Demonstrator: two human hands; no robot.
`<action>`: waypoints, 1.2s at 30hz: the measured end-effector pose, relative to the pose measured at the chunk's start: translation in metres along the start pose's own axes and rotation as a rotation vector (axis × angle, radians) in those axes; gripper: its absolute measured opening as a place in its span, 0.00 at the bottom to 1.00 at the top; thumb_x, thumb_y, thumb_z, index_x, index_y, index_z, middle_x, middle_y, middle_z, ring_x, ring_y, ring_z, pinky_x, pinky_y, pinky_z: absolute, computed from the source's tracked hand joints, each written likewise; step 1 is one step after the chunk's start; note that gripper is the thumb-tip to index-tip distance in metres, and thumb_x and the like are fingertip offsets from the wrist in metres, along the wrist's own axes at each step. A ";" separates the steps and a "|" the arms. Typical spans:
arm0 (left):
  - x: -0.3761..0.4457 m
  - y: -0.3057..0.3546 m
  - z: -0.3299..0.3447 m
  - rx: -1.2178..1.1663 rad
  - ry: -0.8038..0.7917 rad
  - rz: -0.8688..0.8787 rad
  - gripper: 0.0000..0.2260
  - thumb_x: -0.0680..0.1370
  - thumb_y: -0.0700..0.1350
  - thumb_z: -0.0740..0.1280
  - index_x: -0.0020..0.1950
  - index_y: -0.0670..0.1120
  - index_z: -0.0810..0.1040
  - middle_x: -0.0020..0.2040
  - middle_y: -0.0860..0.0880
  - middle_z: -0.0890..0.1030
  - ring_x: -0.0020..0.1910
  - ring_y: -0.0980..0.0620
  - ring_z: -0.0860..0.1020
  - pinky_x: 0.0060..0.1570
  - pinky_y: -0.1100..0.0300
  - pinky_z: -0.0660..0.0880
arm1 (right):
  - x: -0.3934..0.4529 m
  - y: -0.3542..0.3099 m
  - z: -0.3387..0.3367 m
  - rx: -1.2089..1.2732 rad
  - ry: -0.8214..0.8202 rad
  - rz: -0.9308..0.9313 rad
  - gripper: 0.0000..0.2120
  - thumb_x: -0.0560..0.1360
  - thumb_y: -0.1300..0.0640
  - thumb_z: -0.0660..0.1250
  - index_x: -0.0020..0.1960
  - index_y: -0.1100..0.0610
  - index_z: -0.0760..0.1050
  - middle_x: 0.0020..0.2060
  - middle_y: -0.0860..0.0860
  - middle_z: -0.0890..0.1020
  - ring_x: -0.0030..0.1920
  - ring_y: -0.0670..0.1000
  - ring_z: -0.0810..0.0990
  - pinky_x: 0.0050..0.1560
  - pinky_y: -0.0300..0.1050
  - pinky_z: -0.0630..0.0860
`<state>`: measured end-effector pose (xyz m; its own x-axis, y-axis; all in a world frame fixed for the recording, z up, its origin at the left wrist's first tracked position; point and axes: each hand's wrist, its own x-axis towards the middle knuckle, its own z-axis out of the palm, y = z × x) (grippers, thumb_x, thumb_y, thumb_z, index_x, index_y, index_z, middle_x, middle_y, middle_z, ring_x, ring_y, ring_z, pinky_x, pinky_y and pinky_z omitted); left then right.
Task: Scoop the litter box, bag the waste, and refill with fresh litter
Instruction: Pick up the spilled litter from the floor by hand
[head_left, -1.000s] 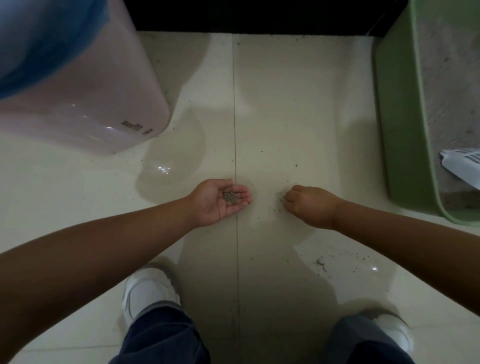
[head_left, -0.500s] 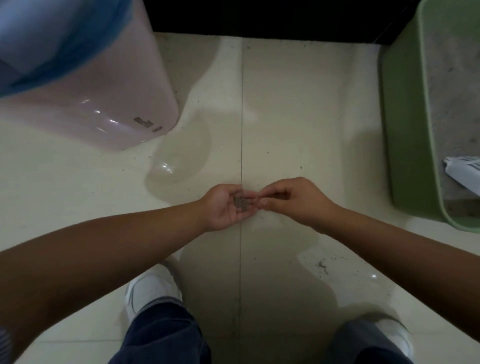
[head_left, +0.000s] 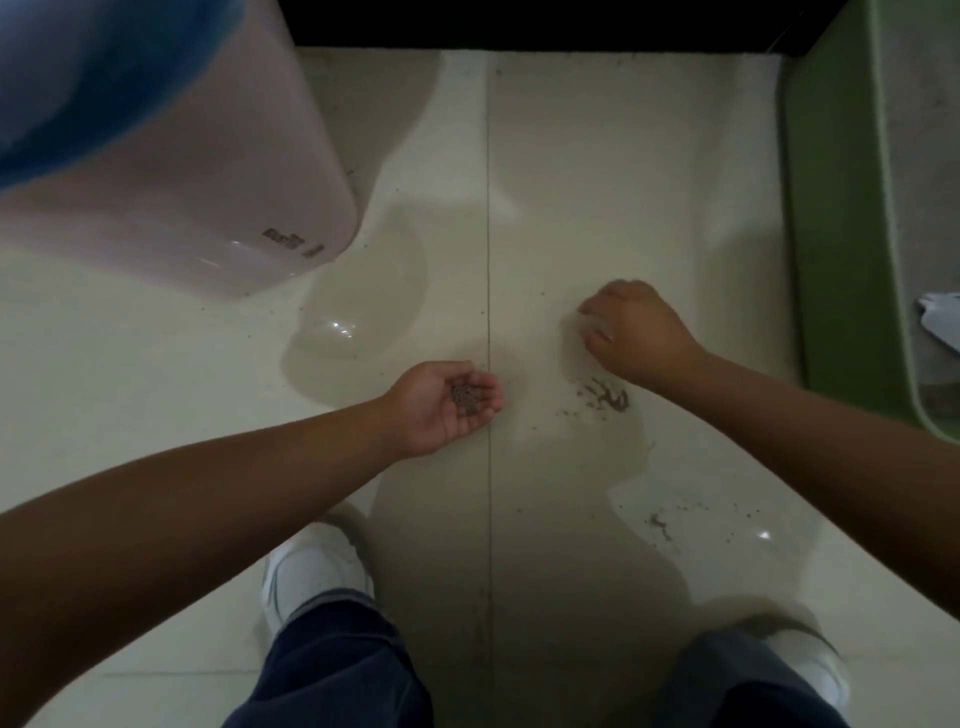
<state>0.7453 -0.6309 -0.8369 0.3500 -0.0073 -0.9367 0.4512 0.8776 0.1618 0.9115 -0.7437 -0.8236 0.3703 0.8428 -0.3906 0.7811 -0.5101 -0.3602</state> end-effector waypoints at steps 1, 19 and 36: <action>0.000 0.000 -0.002 -0.010 0.000 -0.001 0.17 0.81 0.42 0.52 0.38 0.37 0.73 0.24 0.45 0.79 0.22 0.53 0.79 0.25 0.66 0.76 | 0.007 0.001 0.006 -0.018 0.010 -0.068 0.15 0.72 0.63 0.56 0.41 0.70 0.79 0.40 0.67 0.80 0.41 0.66 0.80 0.44 0.49 0.76; -0.006 -0.005 -0.019 -0.074 0.030 0.031 0.29 0.81 0.42 0.53 0.25 0.37 0.81 0.27 0.42 0.81 0.26 0.50 0.82 0.28 0.62 0.79 | -0.030 0.054 0.033 -0.318 -0.163 -0.299 0.36 0.80 0.42 0.39 0.63 0.72 0.67 0.60 0.72 0.74 0.64 0.69 0.70 0.68 0.51 0.63; -0.024 0.002 -0.052 -0.138 0.181 0.127 0.25 0.81 0.43 0.54 0.26 0.40 0.75 0.21 0.46 0.76 0.18 0.53 0.76 0.21 0.70 0.73 | -0.024 -0.047 0.090 -0.491 -0.064 -0.712 0.32 0.70 0.41 0.53 0.61 0.63 0.76 0.61 0.56 0.78 0.62 0.55 0.77 0.68 0.49 0.56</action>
<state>0.6949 -0.6039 -0.8302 0.2390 0.1822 -0.9538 0.2919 0.9233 0.2495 0.8206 -0.7552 -0.8738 -0.3065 0.9146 -0.2638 0.9505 0.2791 -0.1366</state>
